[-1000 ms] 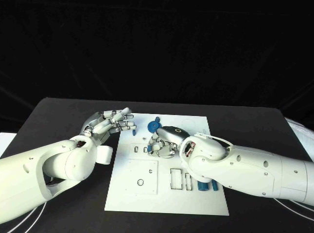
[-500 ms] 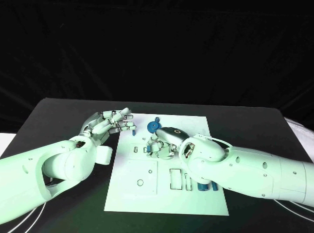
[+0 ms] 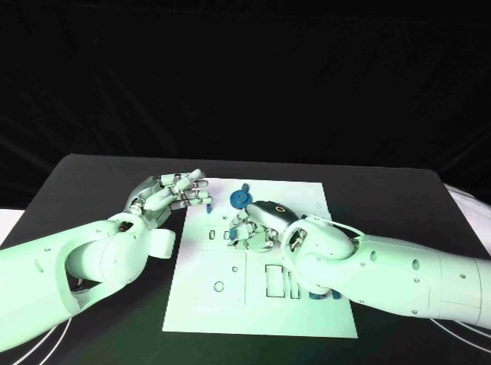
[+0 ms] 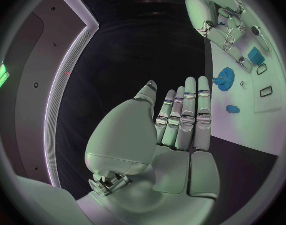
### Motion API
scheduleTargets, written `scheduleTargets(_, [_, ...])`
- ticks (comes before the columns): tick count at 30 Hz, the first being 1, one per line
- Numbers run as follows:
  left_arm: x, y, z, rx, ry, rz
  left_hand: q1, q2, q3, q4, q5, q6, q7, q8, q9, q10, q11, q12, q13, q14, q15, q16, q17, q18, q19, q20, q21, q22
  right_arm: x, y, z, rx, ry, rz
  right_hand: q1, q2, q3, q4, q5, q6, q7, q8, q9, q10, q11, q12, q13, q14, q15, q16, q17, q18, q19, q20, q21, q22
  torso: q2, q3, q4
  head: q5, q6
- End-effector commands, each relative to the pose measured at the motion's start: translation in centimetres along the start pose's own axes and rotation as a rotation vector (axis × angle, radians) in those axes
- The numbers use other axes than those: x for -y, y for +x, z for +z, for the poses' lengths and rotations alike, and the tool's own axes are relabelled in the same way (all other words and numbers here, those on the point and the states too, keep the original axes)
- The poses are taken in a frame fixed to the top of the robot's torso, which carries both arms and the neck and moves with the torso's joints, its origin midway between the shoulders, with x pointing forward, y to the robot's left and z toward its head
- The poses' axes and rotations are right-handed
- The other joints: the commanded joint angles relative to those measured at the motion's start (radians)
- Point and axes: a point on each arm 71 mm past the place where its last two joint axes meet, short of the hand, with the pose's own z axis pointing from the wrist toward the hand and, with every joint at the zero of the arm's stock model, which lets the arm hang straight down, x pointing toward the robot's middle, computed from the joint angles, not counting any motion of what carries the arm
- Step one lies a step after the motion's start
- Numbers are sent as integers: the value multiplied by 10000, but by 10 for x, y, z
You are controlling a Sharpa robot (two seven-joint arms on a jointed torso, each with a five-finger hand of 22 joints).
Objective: Assemble the parts on the task board
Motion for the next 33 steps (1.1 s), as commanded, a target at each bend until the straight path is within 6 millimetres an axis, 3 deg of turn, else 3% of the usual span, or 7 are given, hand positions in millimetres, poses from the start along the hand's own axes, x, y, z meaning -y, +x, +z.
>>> scheduleTargets(1, [0,2,0,-360,23,160,99,66,15,-80,-53,34,-29,-4,6,42,-29,0,1,193,-85,93,100,128,164,-11,20,17,-5,-7,-4,971,-442,254,0,-66,-101,26,52,-101,13,-62,-17,-98,-2,-50,-25,711,81,-45,1064,-62,-12,73,-67,-5,-7,15,-13,27,11])
scheduleTargets(10, [-10,2,0,-1298,-1383,2727,-119,-9,145,68,-44,1027,-845,325,117,2145,-955,746,421,3187,-1156,3005,2204,129,2612,-1065,1651,897,-10,-35,-23,984,-1759,1593,255,89,-472,216,23,-203,49,-7,-56,-91,32,114,55,712,116,-56,1072,-75,12,114,-41,66,-86,30,-35,97,75])
scheduleTargets(13, [-17,2,-1,-1619,-2399,3792,-306,-62,220,314,-33,1130,-1021,388,143,2910,-1171,1325,905,3490,-1414,7711,6665,74,3102,-1357,2565,1526,-3,-54,-31,752,-1996,2347,649,274,-405,72,0,-212,46,28,-63,-172,23,45,-28,677,108,-151,920,-65,-9,111,-62,24,-179,65,-71,144,14])
scheduleTargets(18, [-25,1,-2,-2379,-4088,5388,-835,-200,-87,847,-57,1245,-1343,1030,432,2838,-1483,2977,2336,3464,-1506,11391,10349,1,3033,-1598,4204,2897,16,-82,-41,732,-1549,3280,960,491,-351,-33,-170,-205,47,83,-68,-398,16,-264,-329,571,101,-426,510,-28,-103,104,-171,-175,-324,119,-145,248,-41])
scheduleTargets(21, [-24,-2,1,-2828,-5053,6721,-1174,-93,-279,1264,-109,1167,-1263,1392,633,2469,-1430,3812,3089,3487,-1557,12147,11192,-186,2947,-1584,5515,4349,34,-103,-46,1058,-907,3742,1011,723,-398,22,-1184,-112,20,186,-53,-314,-3,-211,-333,581,82,-446,512,-34,-89,86,-172,-155,-411,167,-198,303,-86])
scheduleTargets(27, [-16,-2,14,-3153,-6360,9103,-1873,179,-1287,1423,-291,588,-1418,3006,1621,1389,-1593,7196,6021,3951,-1593,13804,13258,-650,3423,-1663,9717,9232,65,-126,-53,1656,168,4458,1085,755,-426,-12,-1109,-132,19,199,-60,-241,-8,-125,-277,597,77,-432,541,-43,-63,81,-150,-109,-569,244,-250,420,-193])
scheduleTargets(33, [-12,4,28,-3250,-6839,10849,-2178,404,-1922,1455,-1028,262,-1567,4040,2370,1826,-1675,9472,8280,4036,-1772,14008,13545,-867,3639,-1688,10808,10629,80,-130,-55,1571,761,4698,872,728,-647,135,-1022,-147,18,230,-67,-277,-2,-182,-364,582,80,-499,449,-27,-93,82,-193,-196,-650,287,-259,460,-277])
